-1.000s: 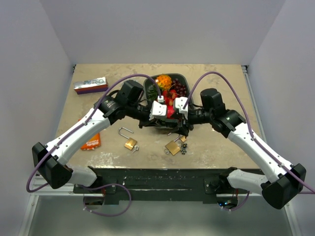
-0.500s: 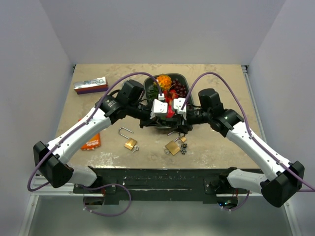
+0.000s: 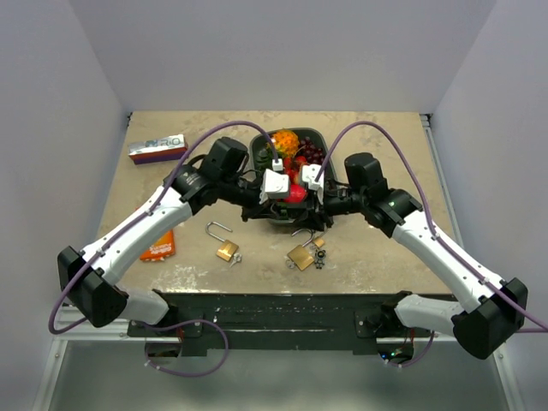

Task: Lock with the key
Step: Lock the lock.

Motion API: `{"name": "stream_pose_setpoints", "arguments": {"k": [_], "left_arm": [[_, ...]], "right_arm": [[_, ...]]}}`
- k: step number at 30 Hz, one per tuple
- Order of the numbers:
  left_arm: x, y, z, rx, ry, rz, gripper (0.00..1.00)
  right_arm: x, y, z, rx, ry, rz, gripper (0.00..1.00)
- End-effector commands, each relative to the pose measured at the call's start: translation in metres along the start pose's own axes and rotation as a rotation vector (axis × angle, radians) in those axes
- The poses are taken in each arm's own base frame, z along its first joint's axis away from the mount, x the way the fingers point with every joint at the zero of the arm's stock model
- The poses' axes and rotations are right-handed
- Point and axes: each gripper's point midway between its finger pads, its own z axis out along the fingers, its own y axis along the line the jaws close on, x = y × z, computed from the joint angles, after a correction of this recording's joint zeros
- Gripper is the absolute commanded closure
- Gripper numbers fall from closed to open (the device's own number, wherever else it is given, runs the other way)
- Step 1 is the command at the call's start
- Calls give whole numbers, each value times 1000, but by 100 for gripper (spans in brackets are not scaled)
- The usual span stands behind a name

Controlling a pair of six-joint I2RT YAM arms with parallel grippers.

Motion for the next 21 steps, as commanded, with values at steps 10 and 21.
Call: {"name": "stream_pose_setpoints", "arguments": {"k": [10, 21], "left_arm": [[-33, 11, -55, -90, -205, 34, 65], [-34, 2, -52, -85, -277, 14, 61]], "right_arm": [[-67, 7, -10, -61, -204, 10, 100], [-79, 14, -14, -98, -240, -21, 100]]}}
